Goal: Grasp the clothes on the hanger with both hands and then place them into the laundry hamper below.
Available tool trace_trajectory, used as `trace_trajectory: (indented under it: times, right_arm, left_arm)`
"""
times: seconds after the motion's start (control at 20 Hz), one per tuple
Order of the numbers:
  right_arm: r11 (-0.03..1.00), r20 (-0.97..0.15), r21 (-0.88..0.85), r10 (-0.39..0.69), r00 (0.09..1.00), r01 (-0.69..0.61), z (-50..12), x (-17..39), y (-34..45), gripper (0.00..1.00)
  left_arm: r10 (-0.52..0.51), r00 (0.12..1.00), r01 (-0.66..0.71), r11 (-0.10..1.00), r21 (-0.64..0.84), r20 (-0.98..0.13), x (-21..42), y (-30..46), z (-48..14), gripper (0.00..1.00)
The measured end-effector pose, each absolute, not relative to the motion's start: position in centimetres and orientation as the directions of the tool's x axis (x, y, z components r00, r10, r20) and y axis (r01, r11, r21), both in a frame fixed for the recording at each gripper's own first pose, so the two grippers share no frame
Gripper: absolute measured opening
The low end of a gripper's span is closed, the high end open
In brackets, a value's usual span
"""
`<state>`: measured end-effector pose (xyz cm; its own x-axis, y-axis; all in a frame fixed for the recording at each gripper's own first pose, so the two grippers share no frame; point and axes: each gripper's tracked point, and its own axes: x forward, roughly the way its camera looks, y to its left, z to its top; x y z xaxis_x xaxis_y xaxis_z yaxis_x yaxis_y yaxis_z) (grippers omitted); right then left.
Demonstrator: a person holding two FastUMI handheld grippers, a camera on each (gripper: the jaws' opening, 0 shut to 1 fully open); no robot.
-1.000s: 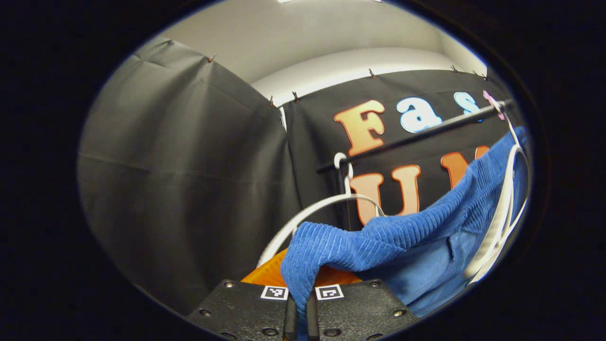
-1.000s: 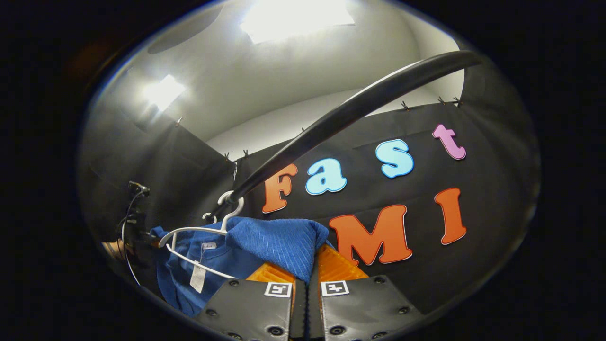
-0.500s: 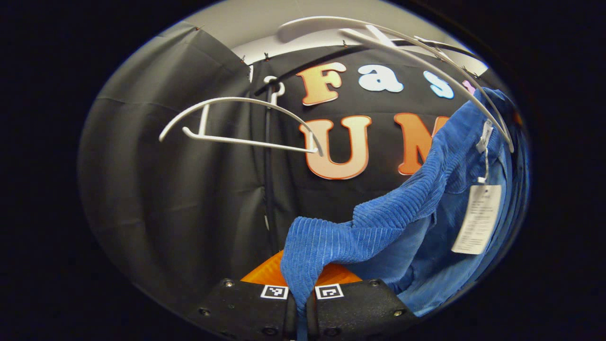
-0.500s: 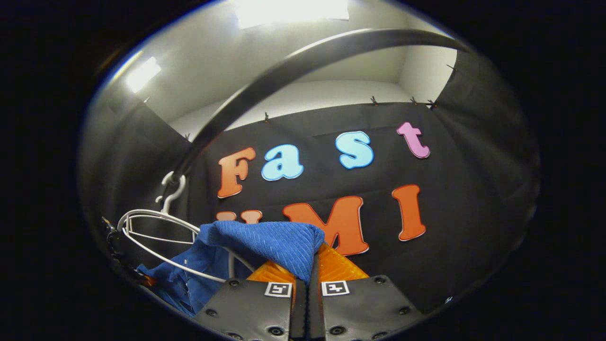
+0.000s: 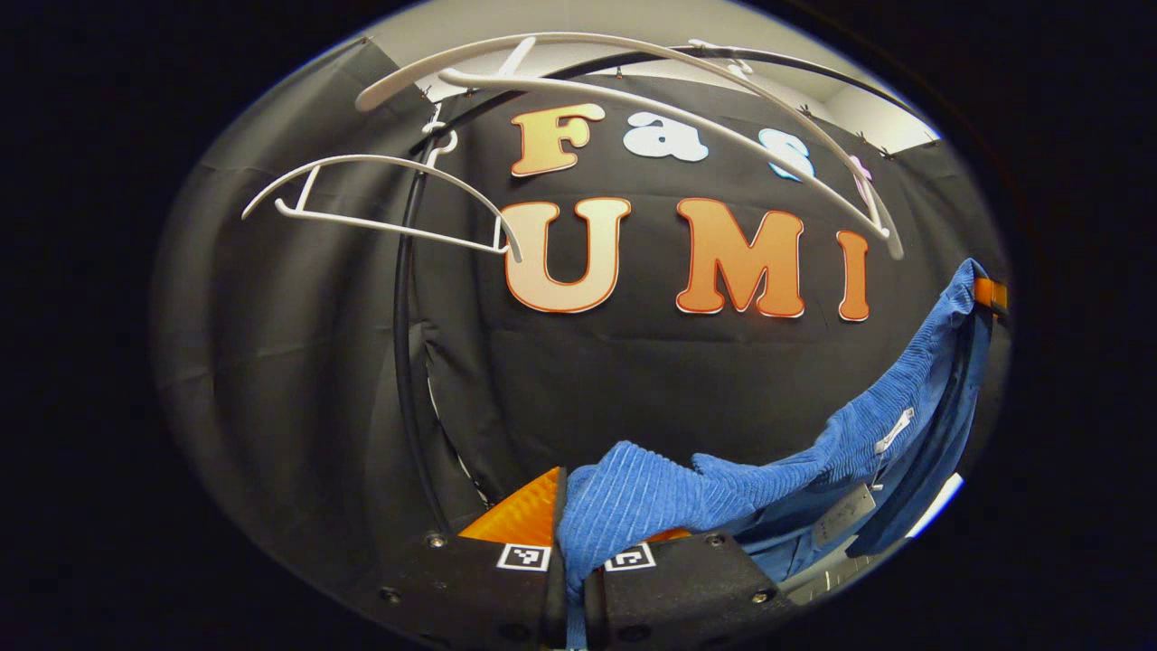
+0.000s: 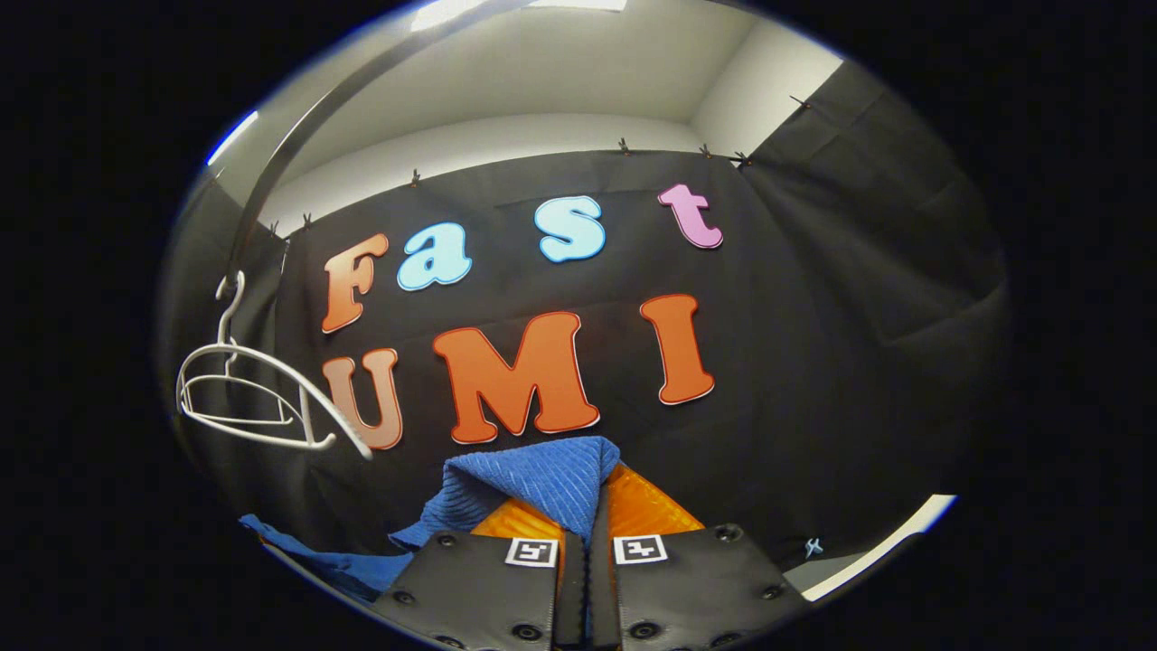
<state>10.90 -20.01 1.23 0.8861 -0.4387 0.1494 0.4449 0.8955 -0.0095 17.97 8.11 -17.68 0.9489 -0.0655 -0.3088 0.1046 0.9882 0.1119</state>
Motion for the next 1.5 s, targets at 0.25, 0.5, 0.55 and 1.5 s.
trace_trajectory:
  times: [0.25,0.5,0.55,1.5]
  right_arm:
    - [0.915,0.115,-0.072,-0.387,0.915,0.396,-0.3,10.7,-18.4,0.1]
    - [0.947,0.056,-0.128,-0.289,0.956,0.294,-2.9,11.8,-14.6,0.1]
    - [0.954,0.043,-0.132,-0.264,0.964,0.268,-3.4,12.1,-13.5,0.1]
    - [0.994,-0.236,-0.099,0.011,0.972,-0.036,-15.4,15.8,-1.0,0.1]
  left_arm:
    - [-0.044,0.949,0.092,0.986,0.14,-0.313,16.7,8.7,-17.2,0.1]
    - [-0.037,0.948,0.088,0.985,0.149,-0.316,15.4,9.2,-16.8,0.1]
    - [-0.035,0.949,0.084,0.986,0.146,-0.314,15.1,9.1,-16.7,0.1]
    - [-0.226,0.91,0.236,0.972,-0.014,-0.347,13.6,1.1,-18.3,0.1]
